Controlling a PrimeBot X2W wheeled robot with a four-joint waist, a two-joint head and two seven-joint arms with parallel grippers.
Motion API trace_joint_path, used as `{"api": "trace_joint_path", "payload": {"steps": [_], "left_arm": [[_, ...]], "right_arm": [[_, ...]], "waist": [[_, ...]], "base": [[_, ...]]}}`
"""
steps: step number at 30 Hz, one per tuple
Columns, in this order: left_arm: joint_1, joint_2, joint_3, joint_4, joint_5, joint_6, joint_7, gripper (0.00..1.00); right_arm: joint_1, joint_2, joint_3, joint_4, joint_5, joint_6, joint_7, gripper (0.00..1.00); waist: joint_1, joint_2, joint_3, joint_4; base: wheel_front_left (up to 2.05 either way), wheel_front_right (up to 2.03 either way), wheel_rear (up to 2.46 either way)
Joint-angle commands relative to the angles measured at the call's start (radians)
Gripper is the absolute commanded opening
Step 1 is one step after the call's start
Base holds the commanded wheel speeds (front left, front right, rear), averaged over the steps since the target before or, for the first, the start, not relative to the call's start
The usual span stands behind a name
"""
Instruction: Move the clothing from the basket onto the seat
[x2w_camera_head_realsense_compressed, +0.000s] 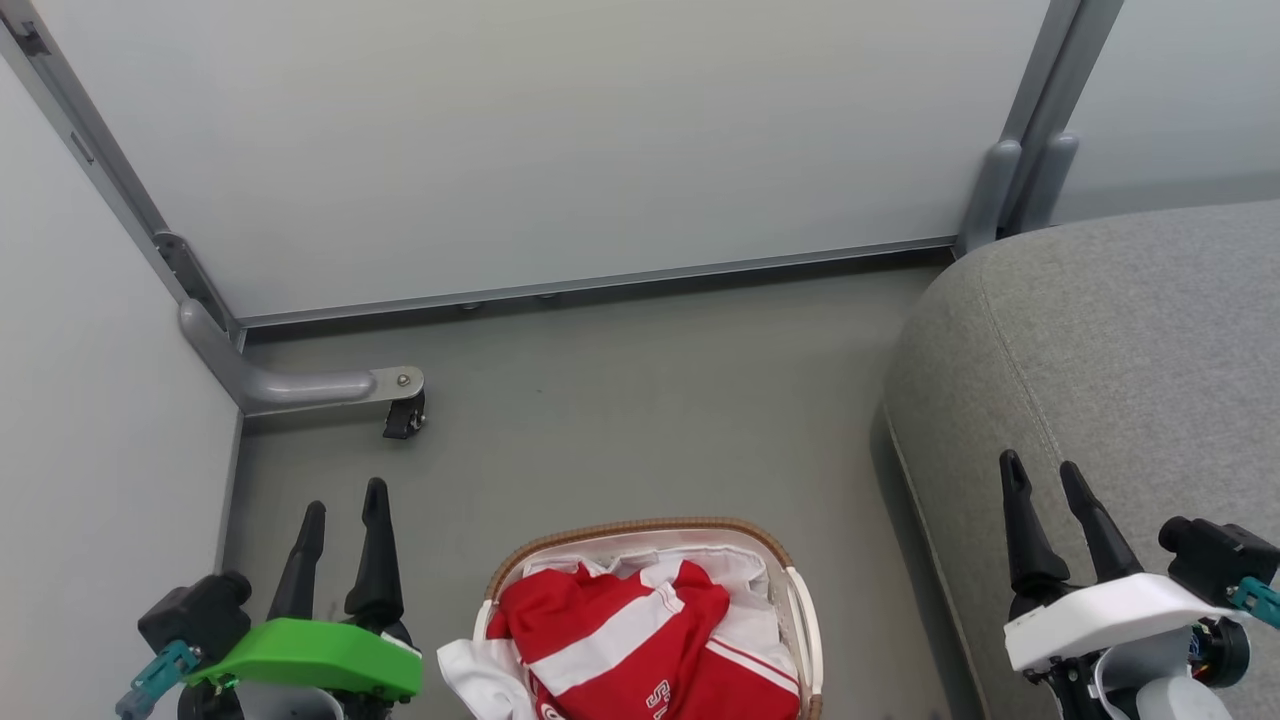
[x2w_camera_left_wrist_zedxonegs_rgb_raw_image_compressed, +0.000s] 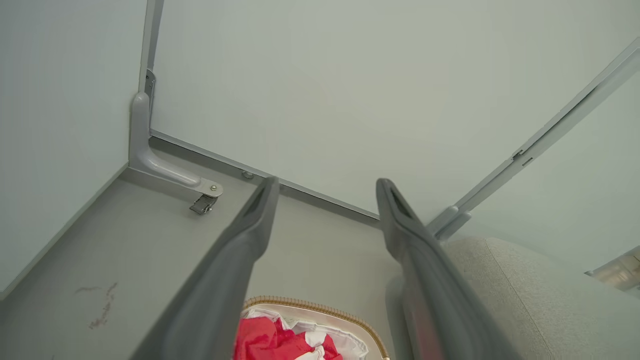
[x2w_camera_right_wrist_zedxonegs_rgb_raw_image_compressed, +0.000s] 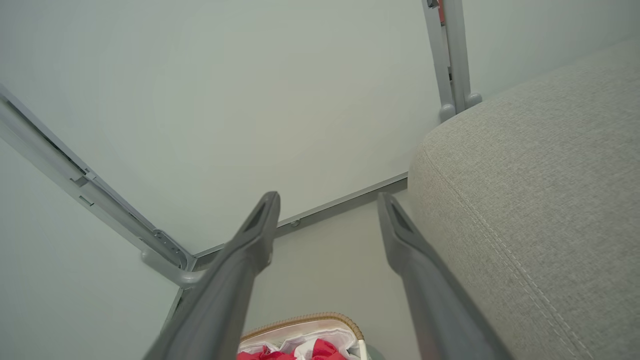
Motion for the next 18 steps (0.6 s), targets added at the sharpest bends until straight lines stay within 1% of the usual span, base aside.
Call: {"api": "trace_joint_path", "payload": {"steps": [1, 18], "left_arm": [[0.010, 0.007, 0.001, -0.003, 0.028, 0.003, -0.011, 1.00], [0.011, 0.008, -0.016, 0.039, 0.169, 0.002, -0.052, 1.00]], "right_arm": [[0.006, -0.007, 0.002, -0.006, -0.031, 0.001, -0.013, 1.00], [0.015, -0.009, 0.015, -0.007, -0.189, 0.000, -0.053, 1.00]], "waist": [[0.0000, 0.0000, 0.000, 0.000], [0.0000, 0.0000, 0.003, 0.002]], "base": [[0.00, 0.00, 0.00], [0.00, 0.00, 0.00]]}}
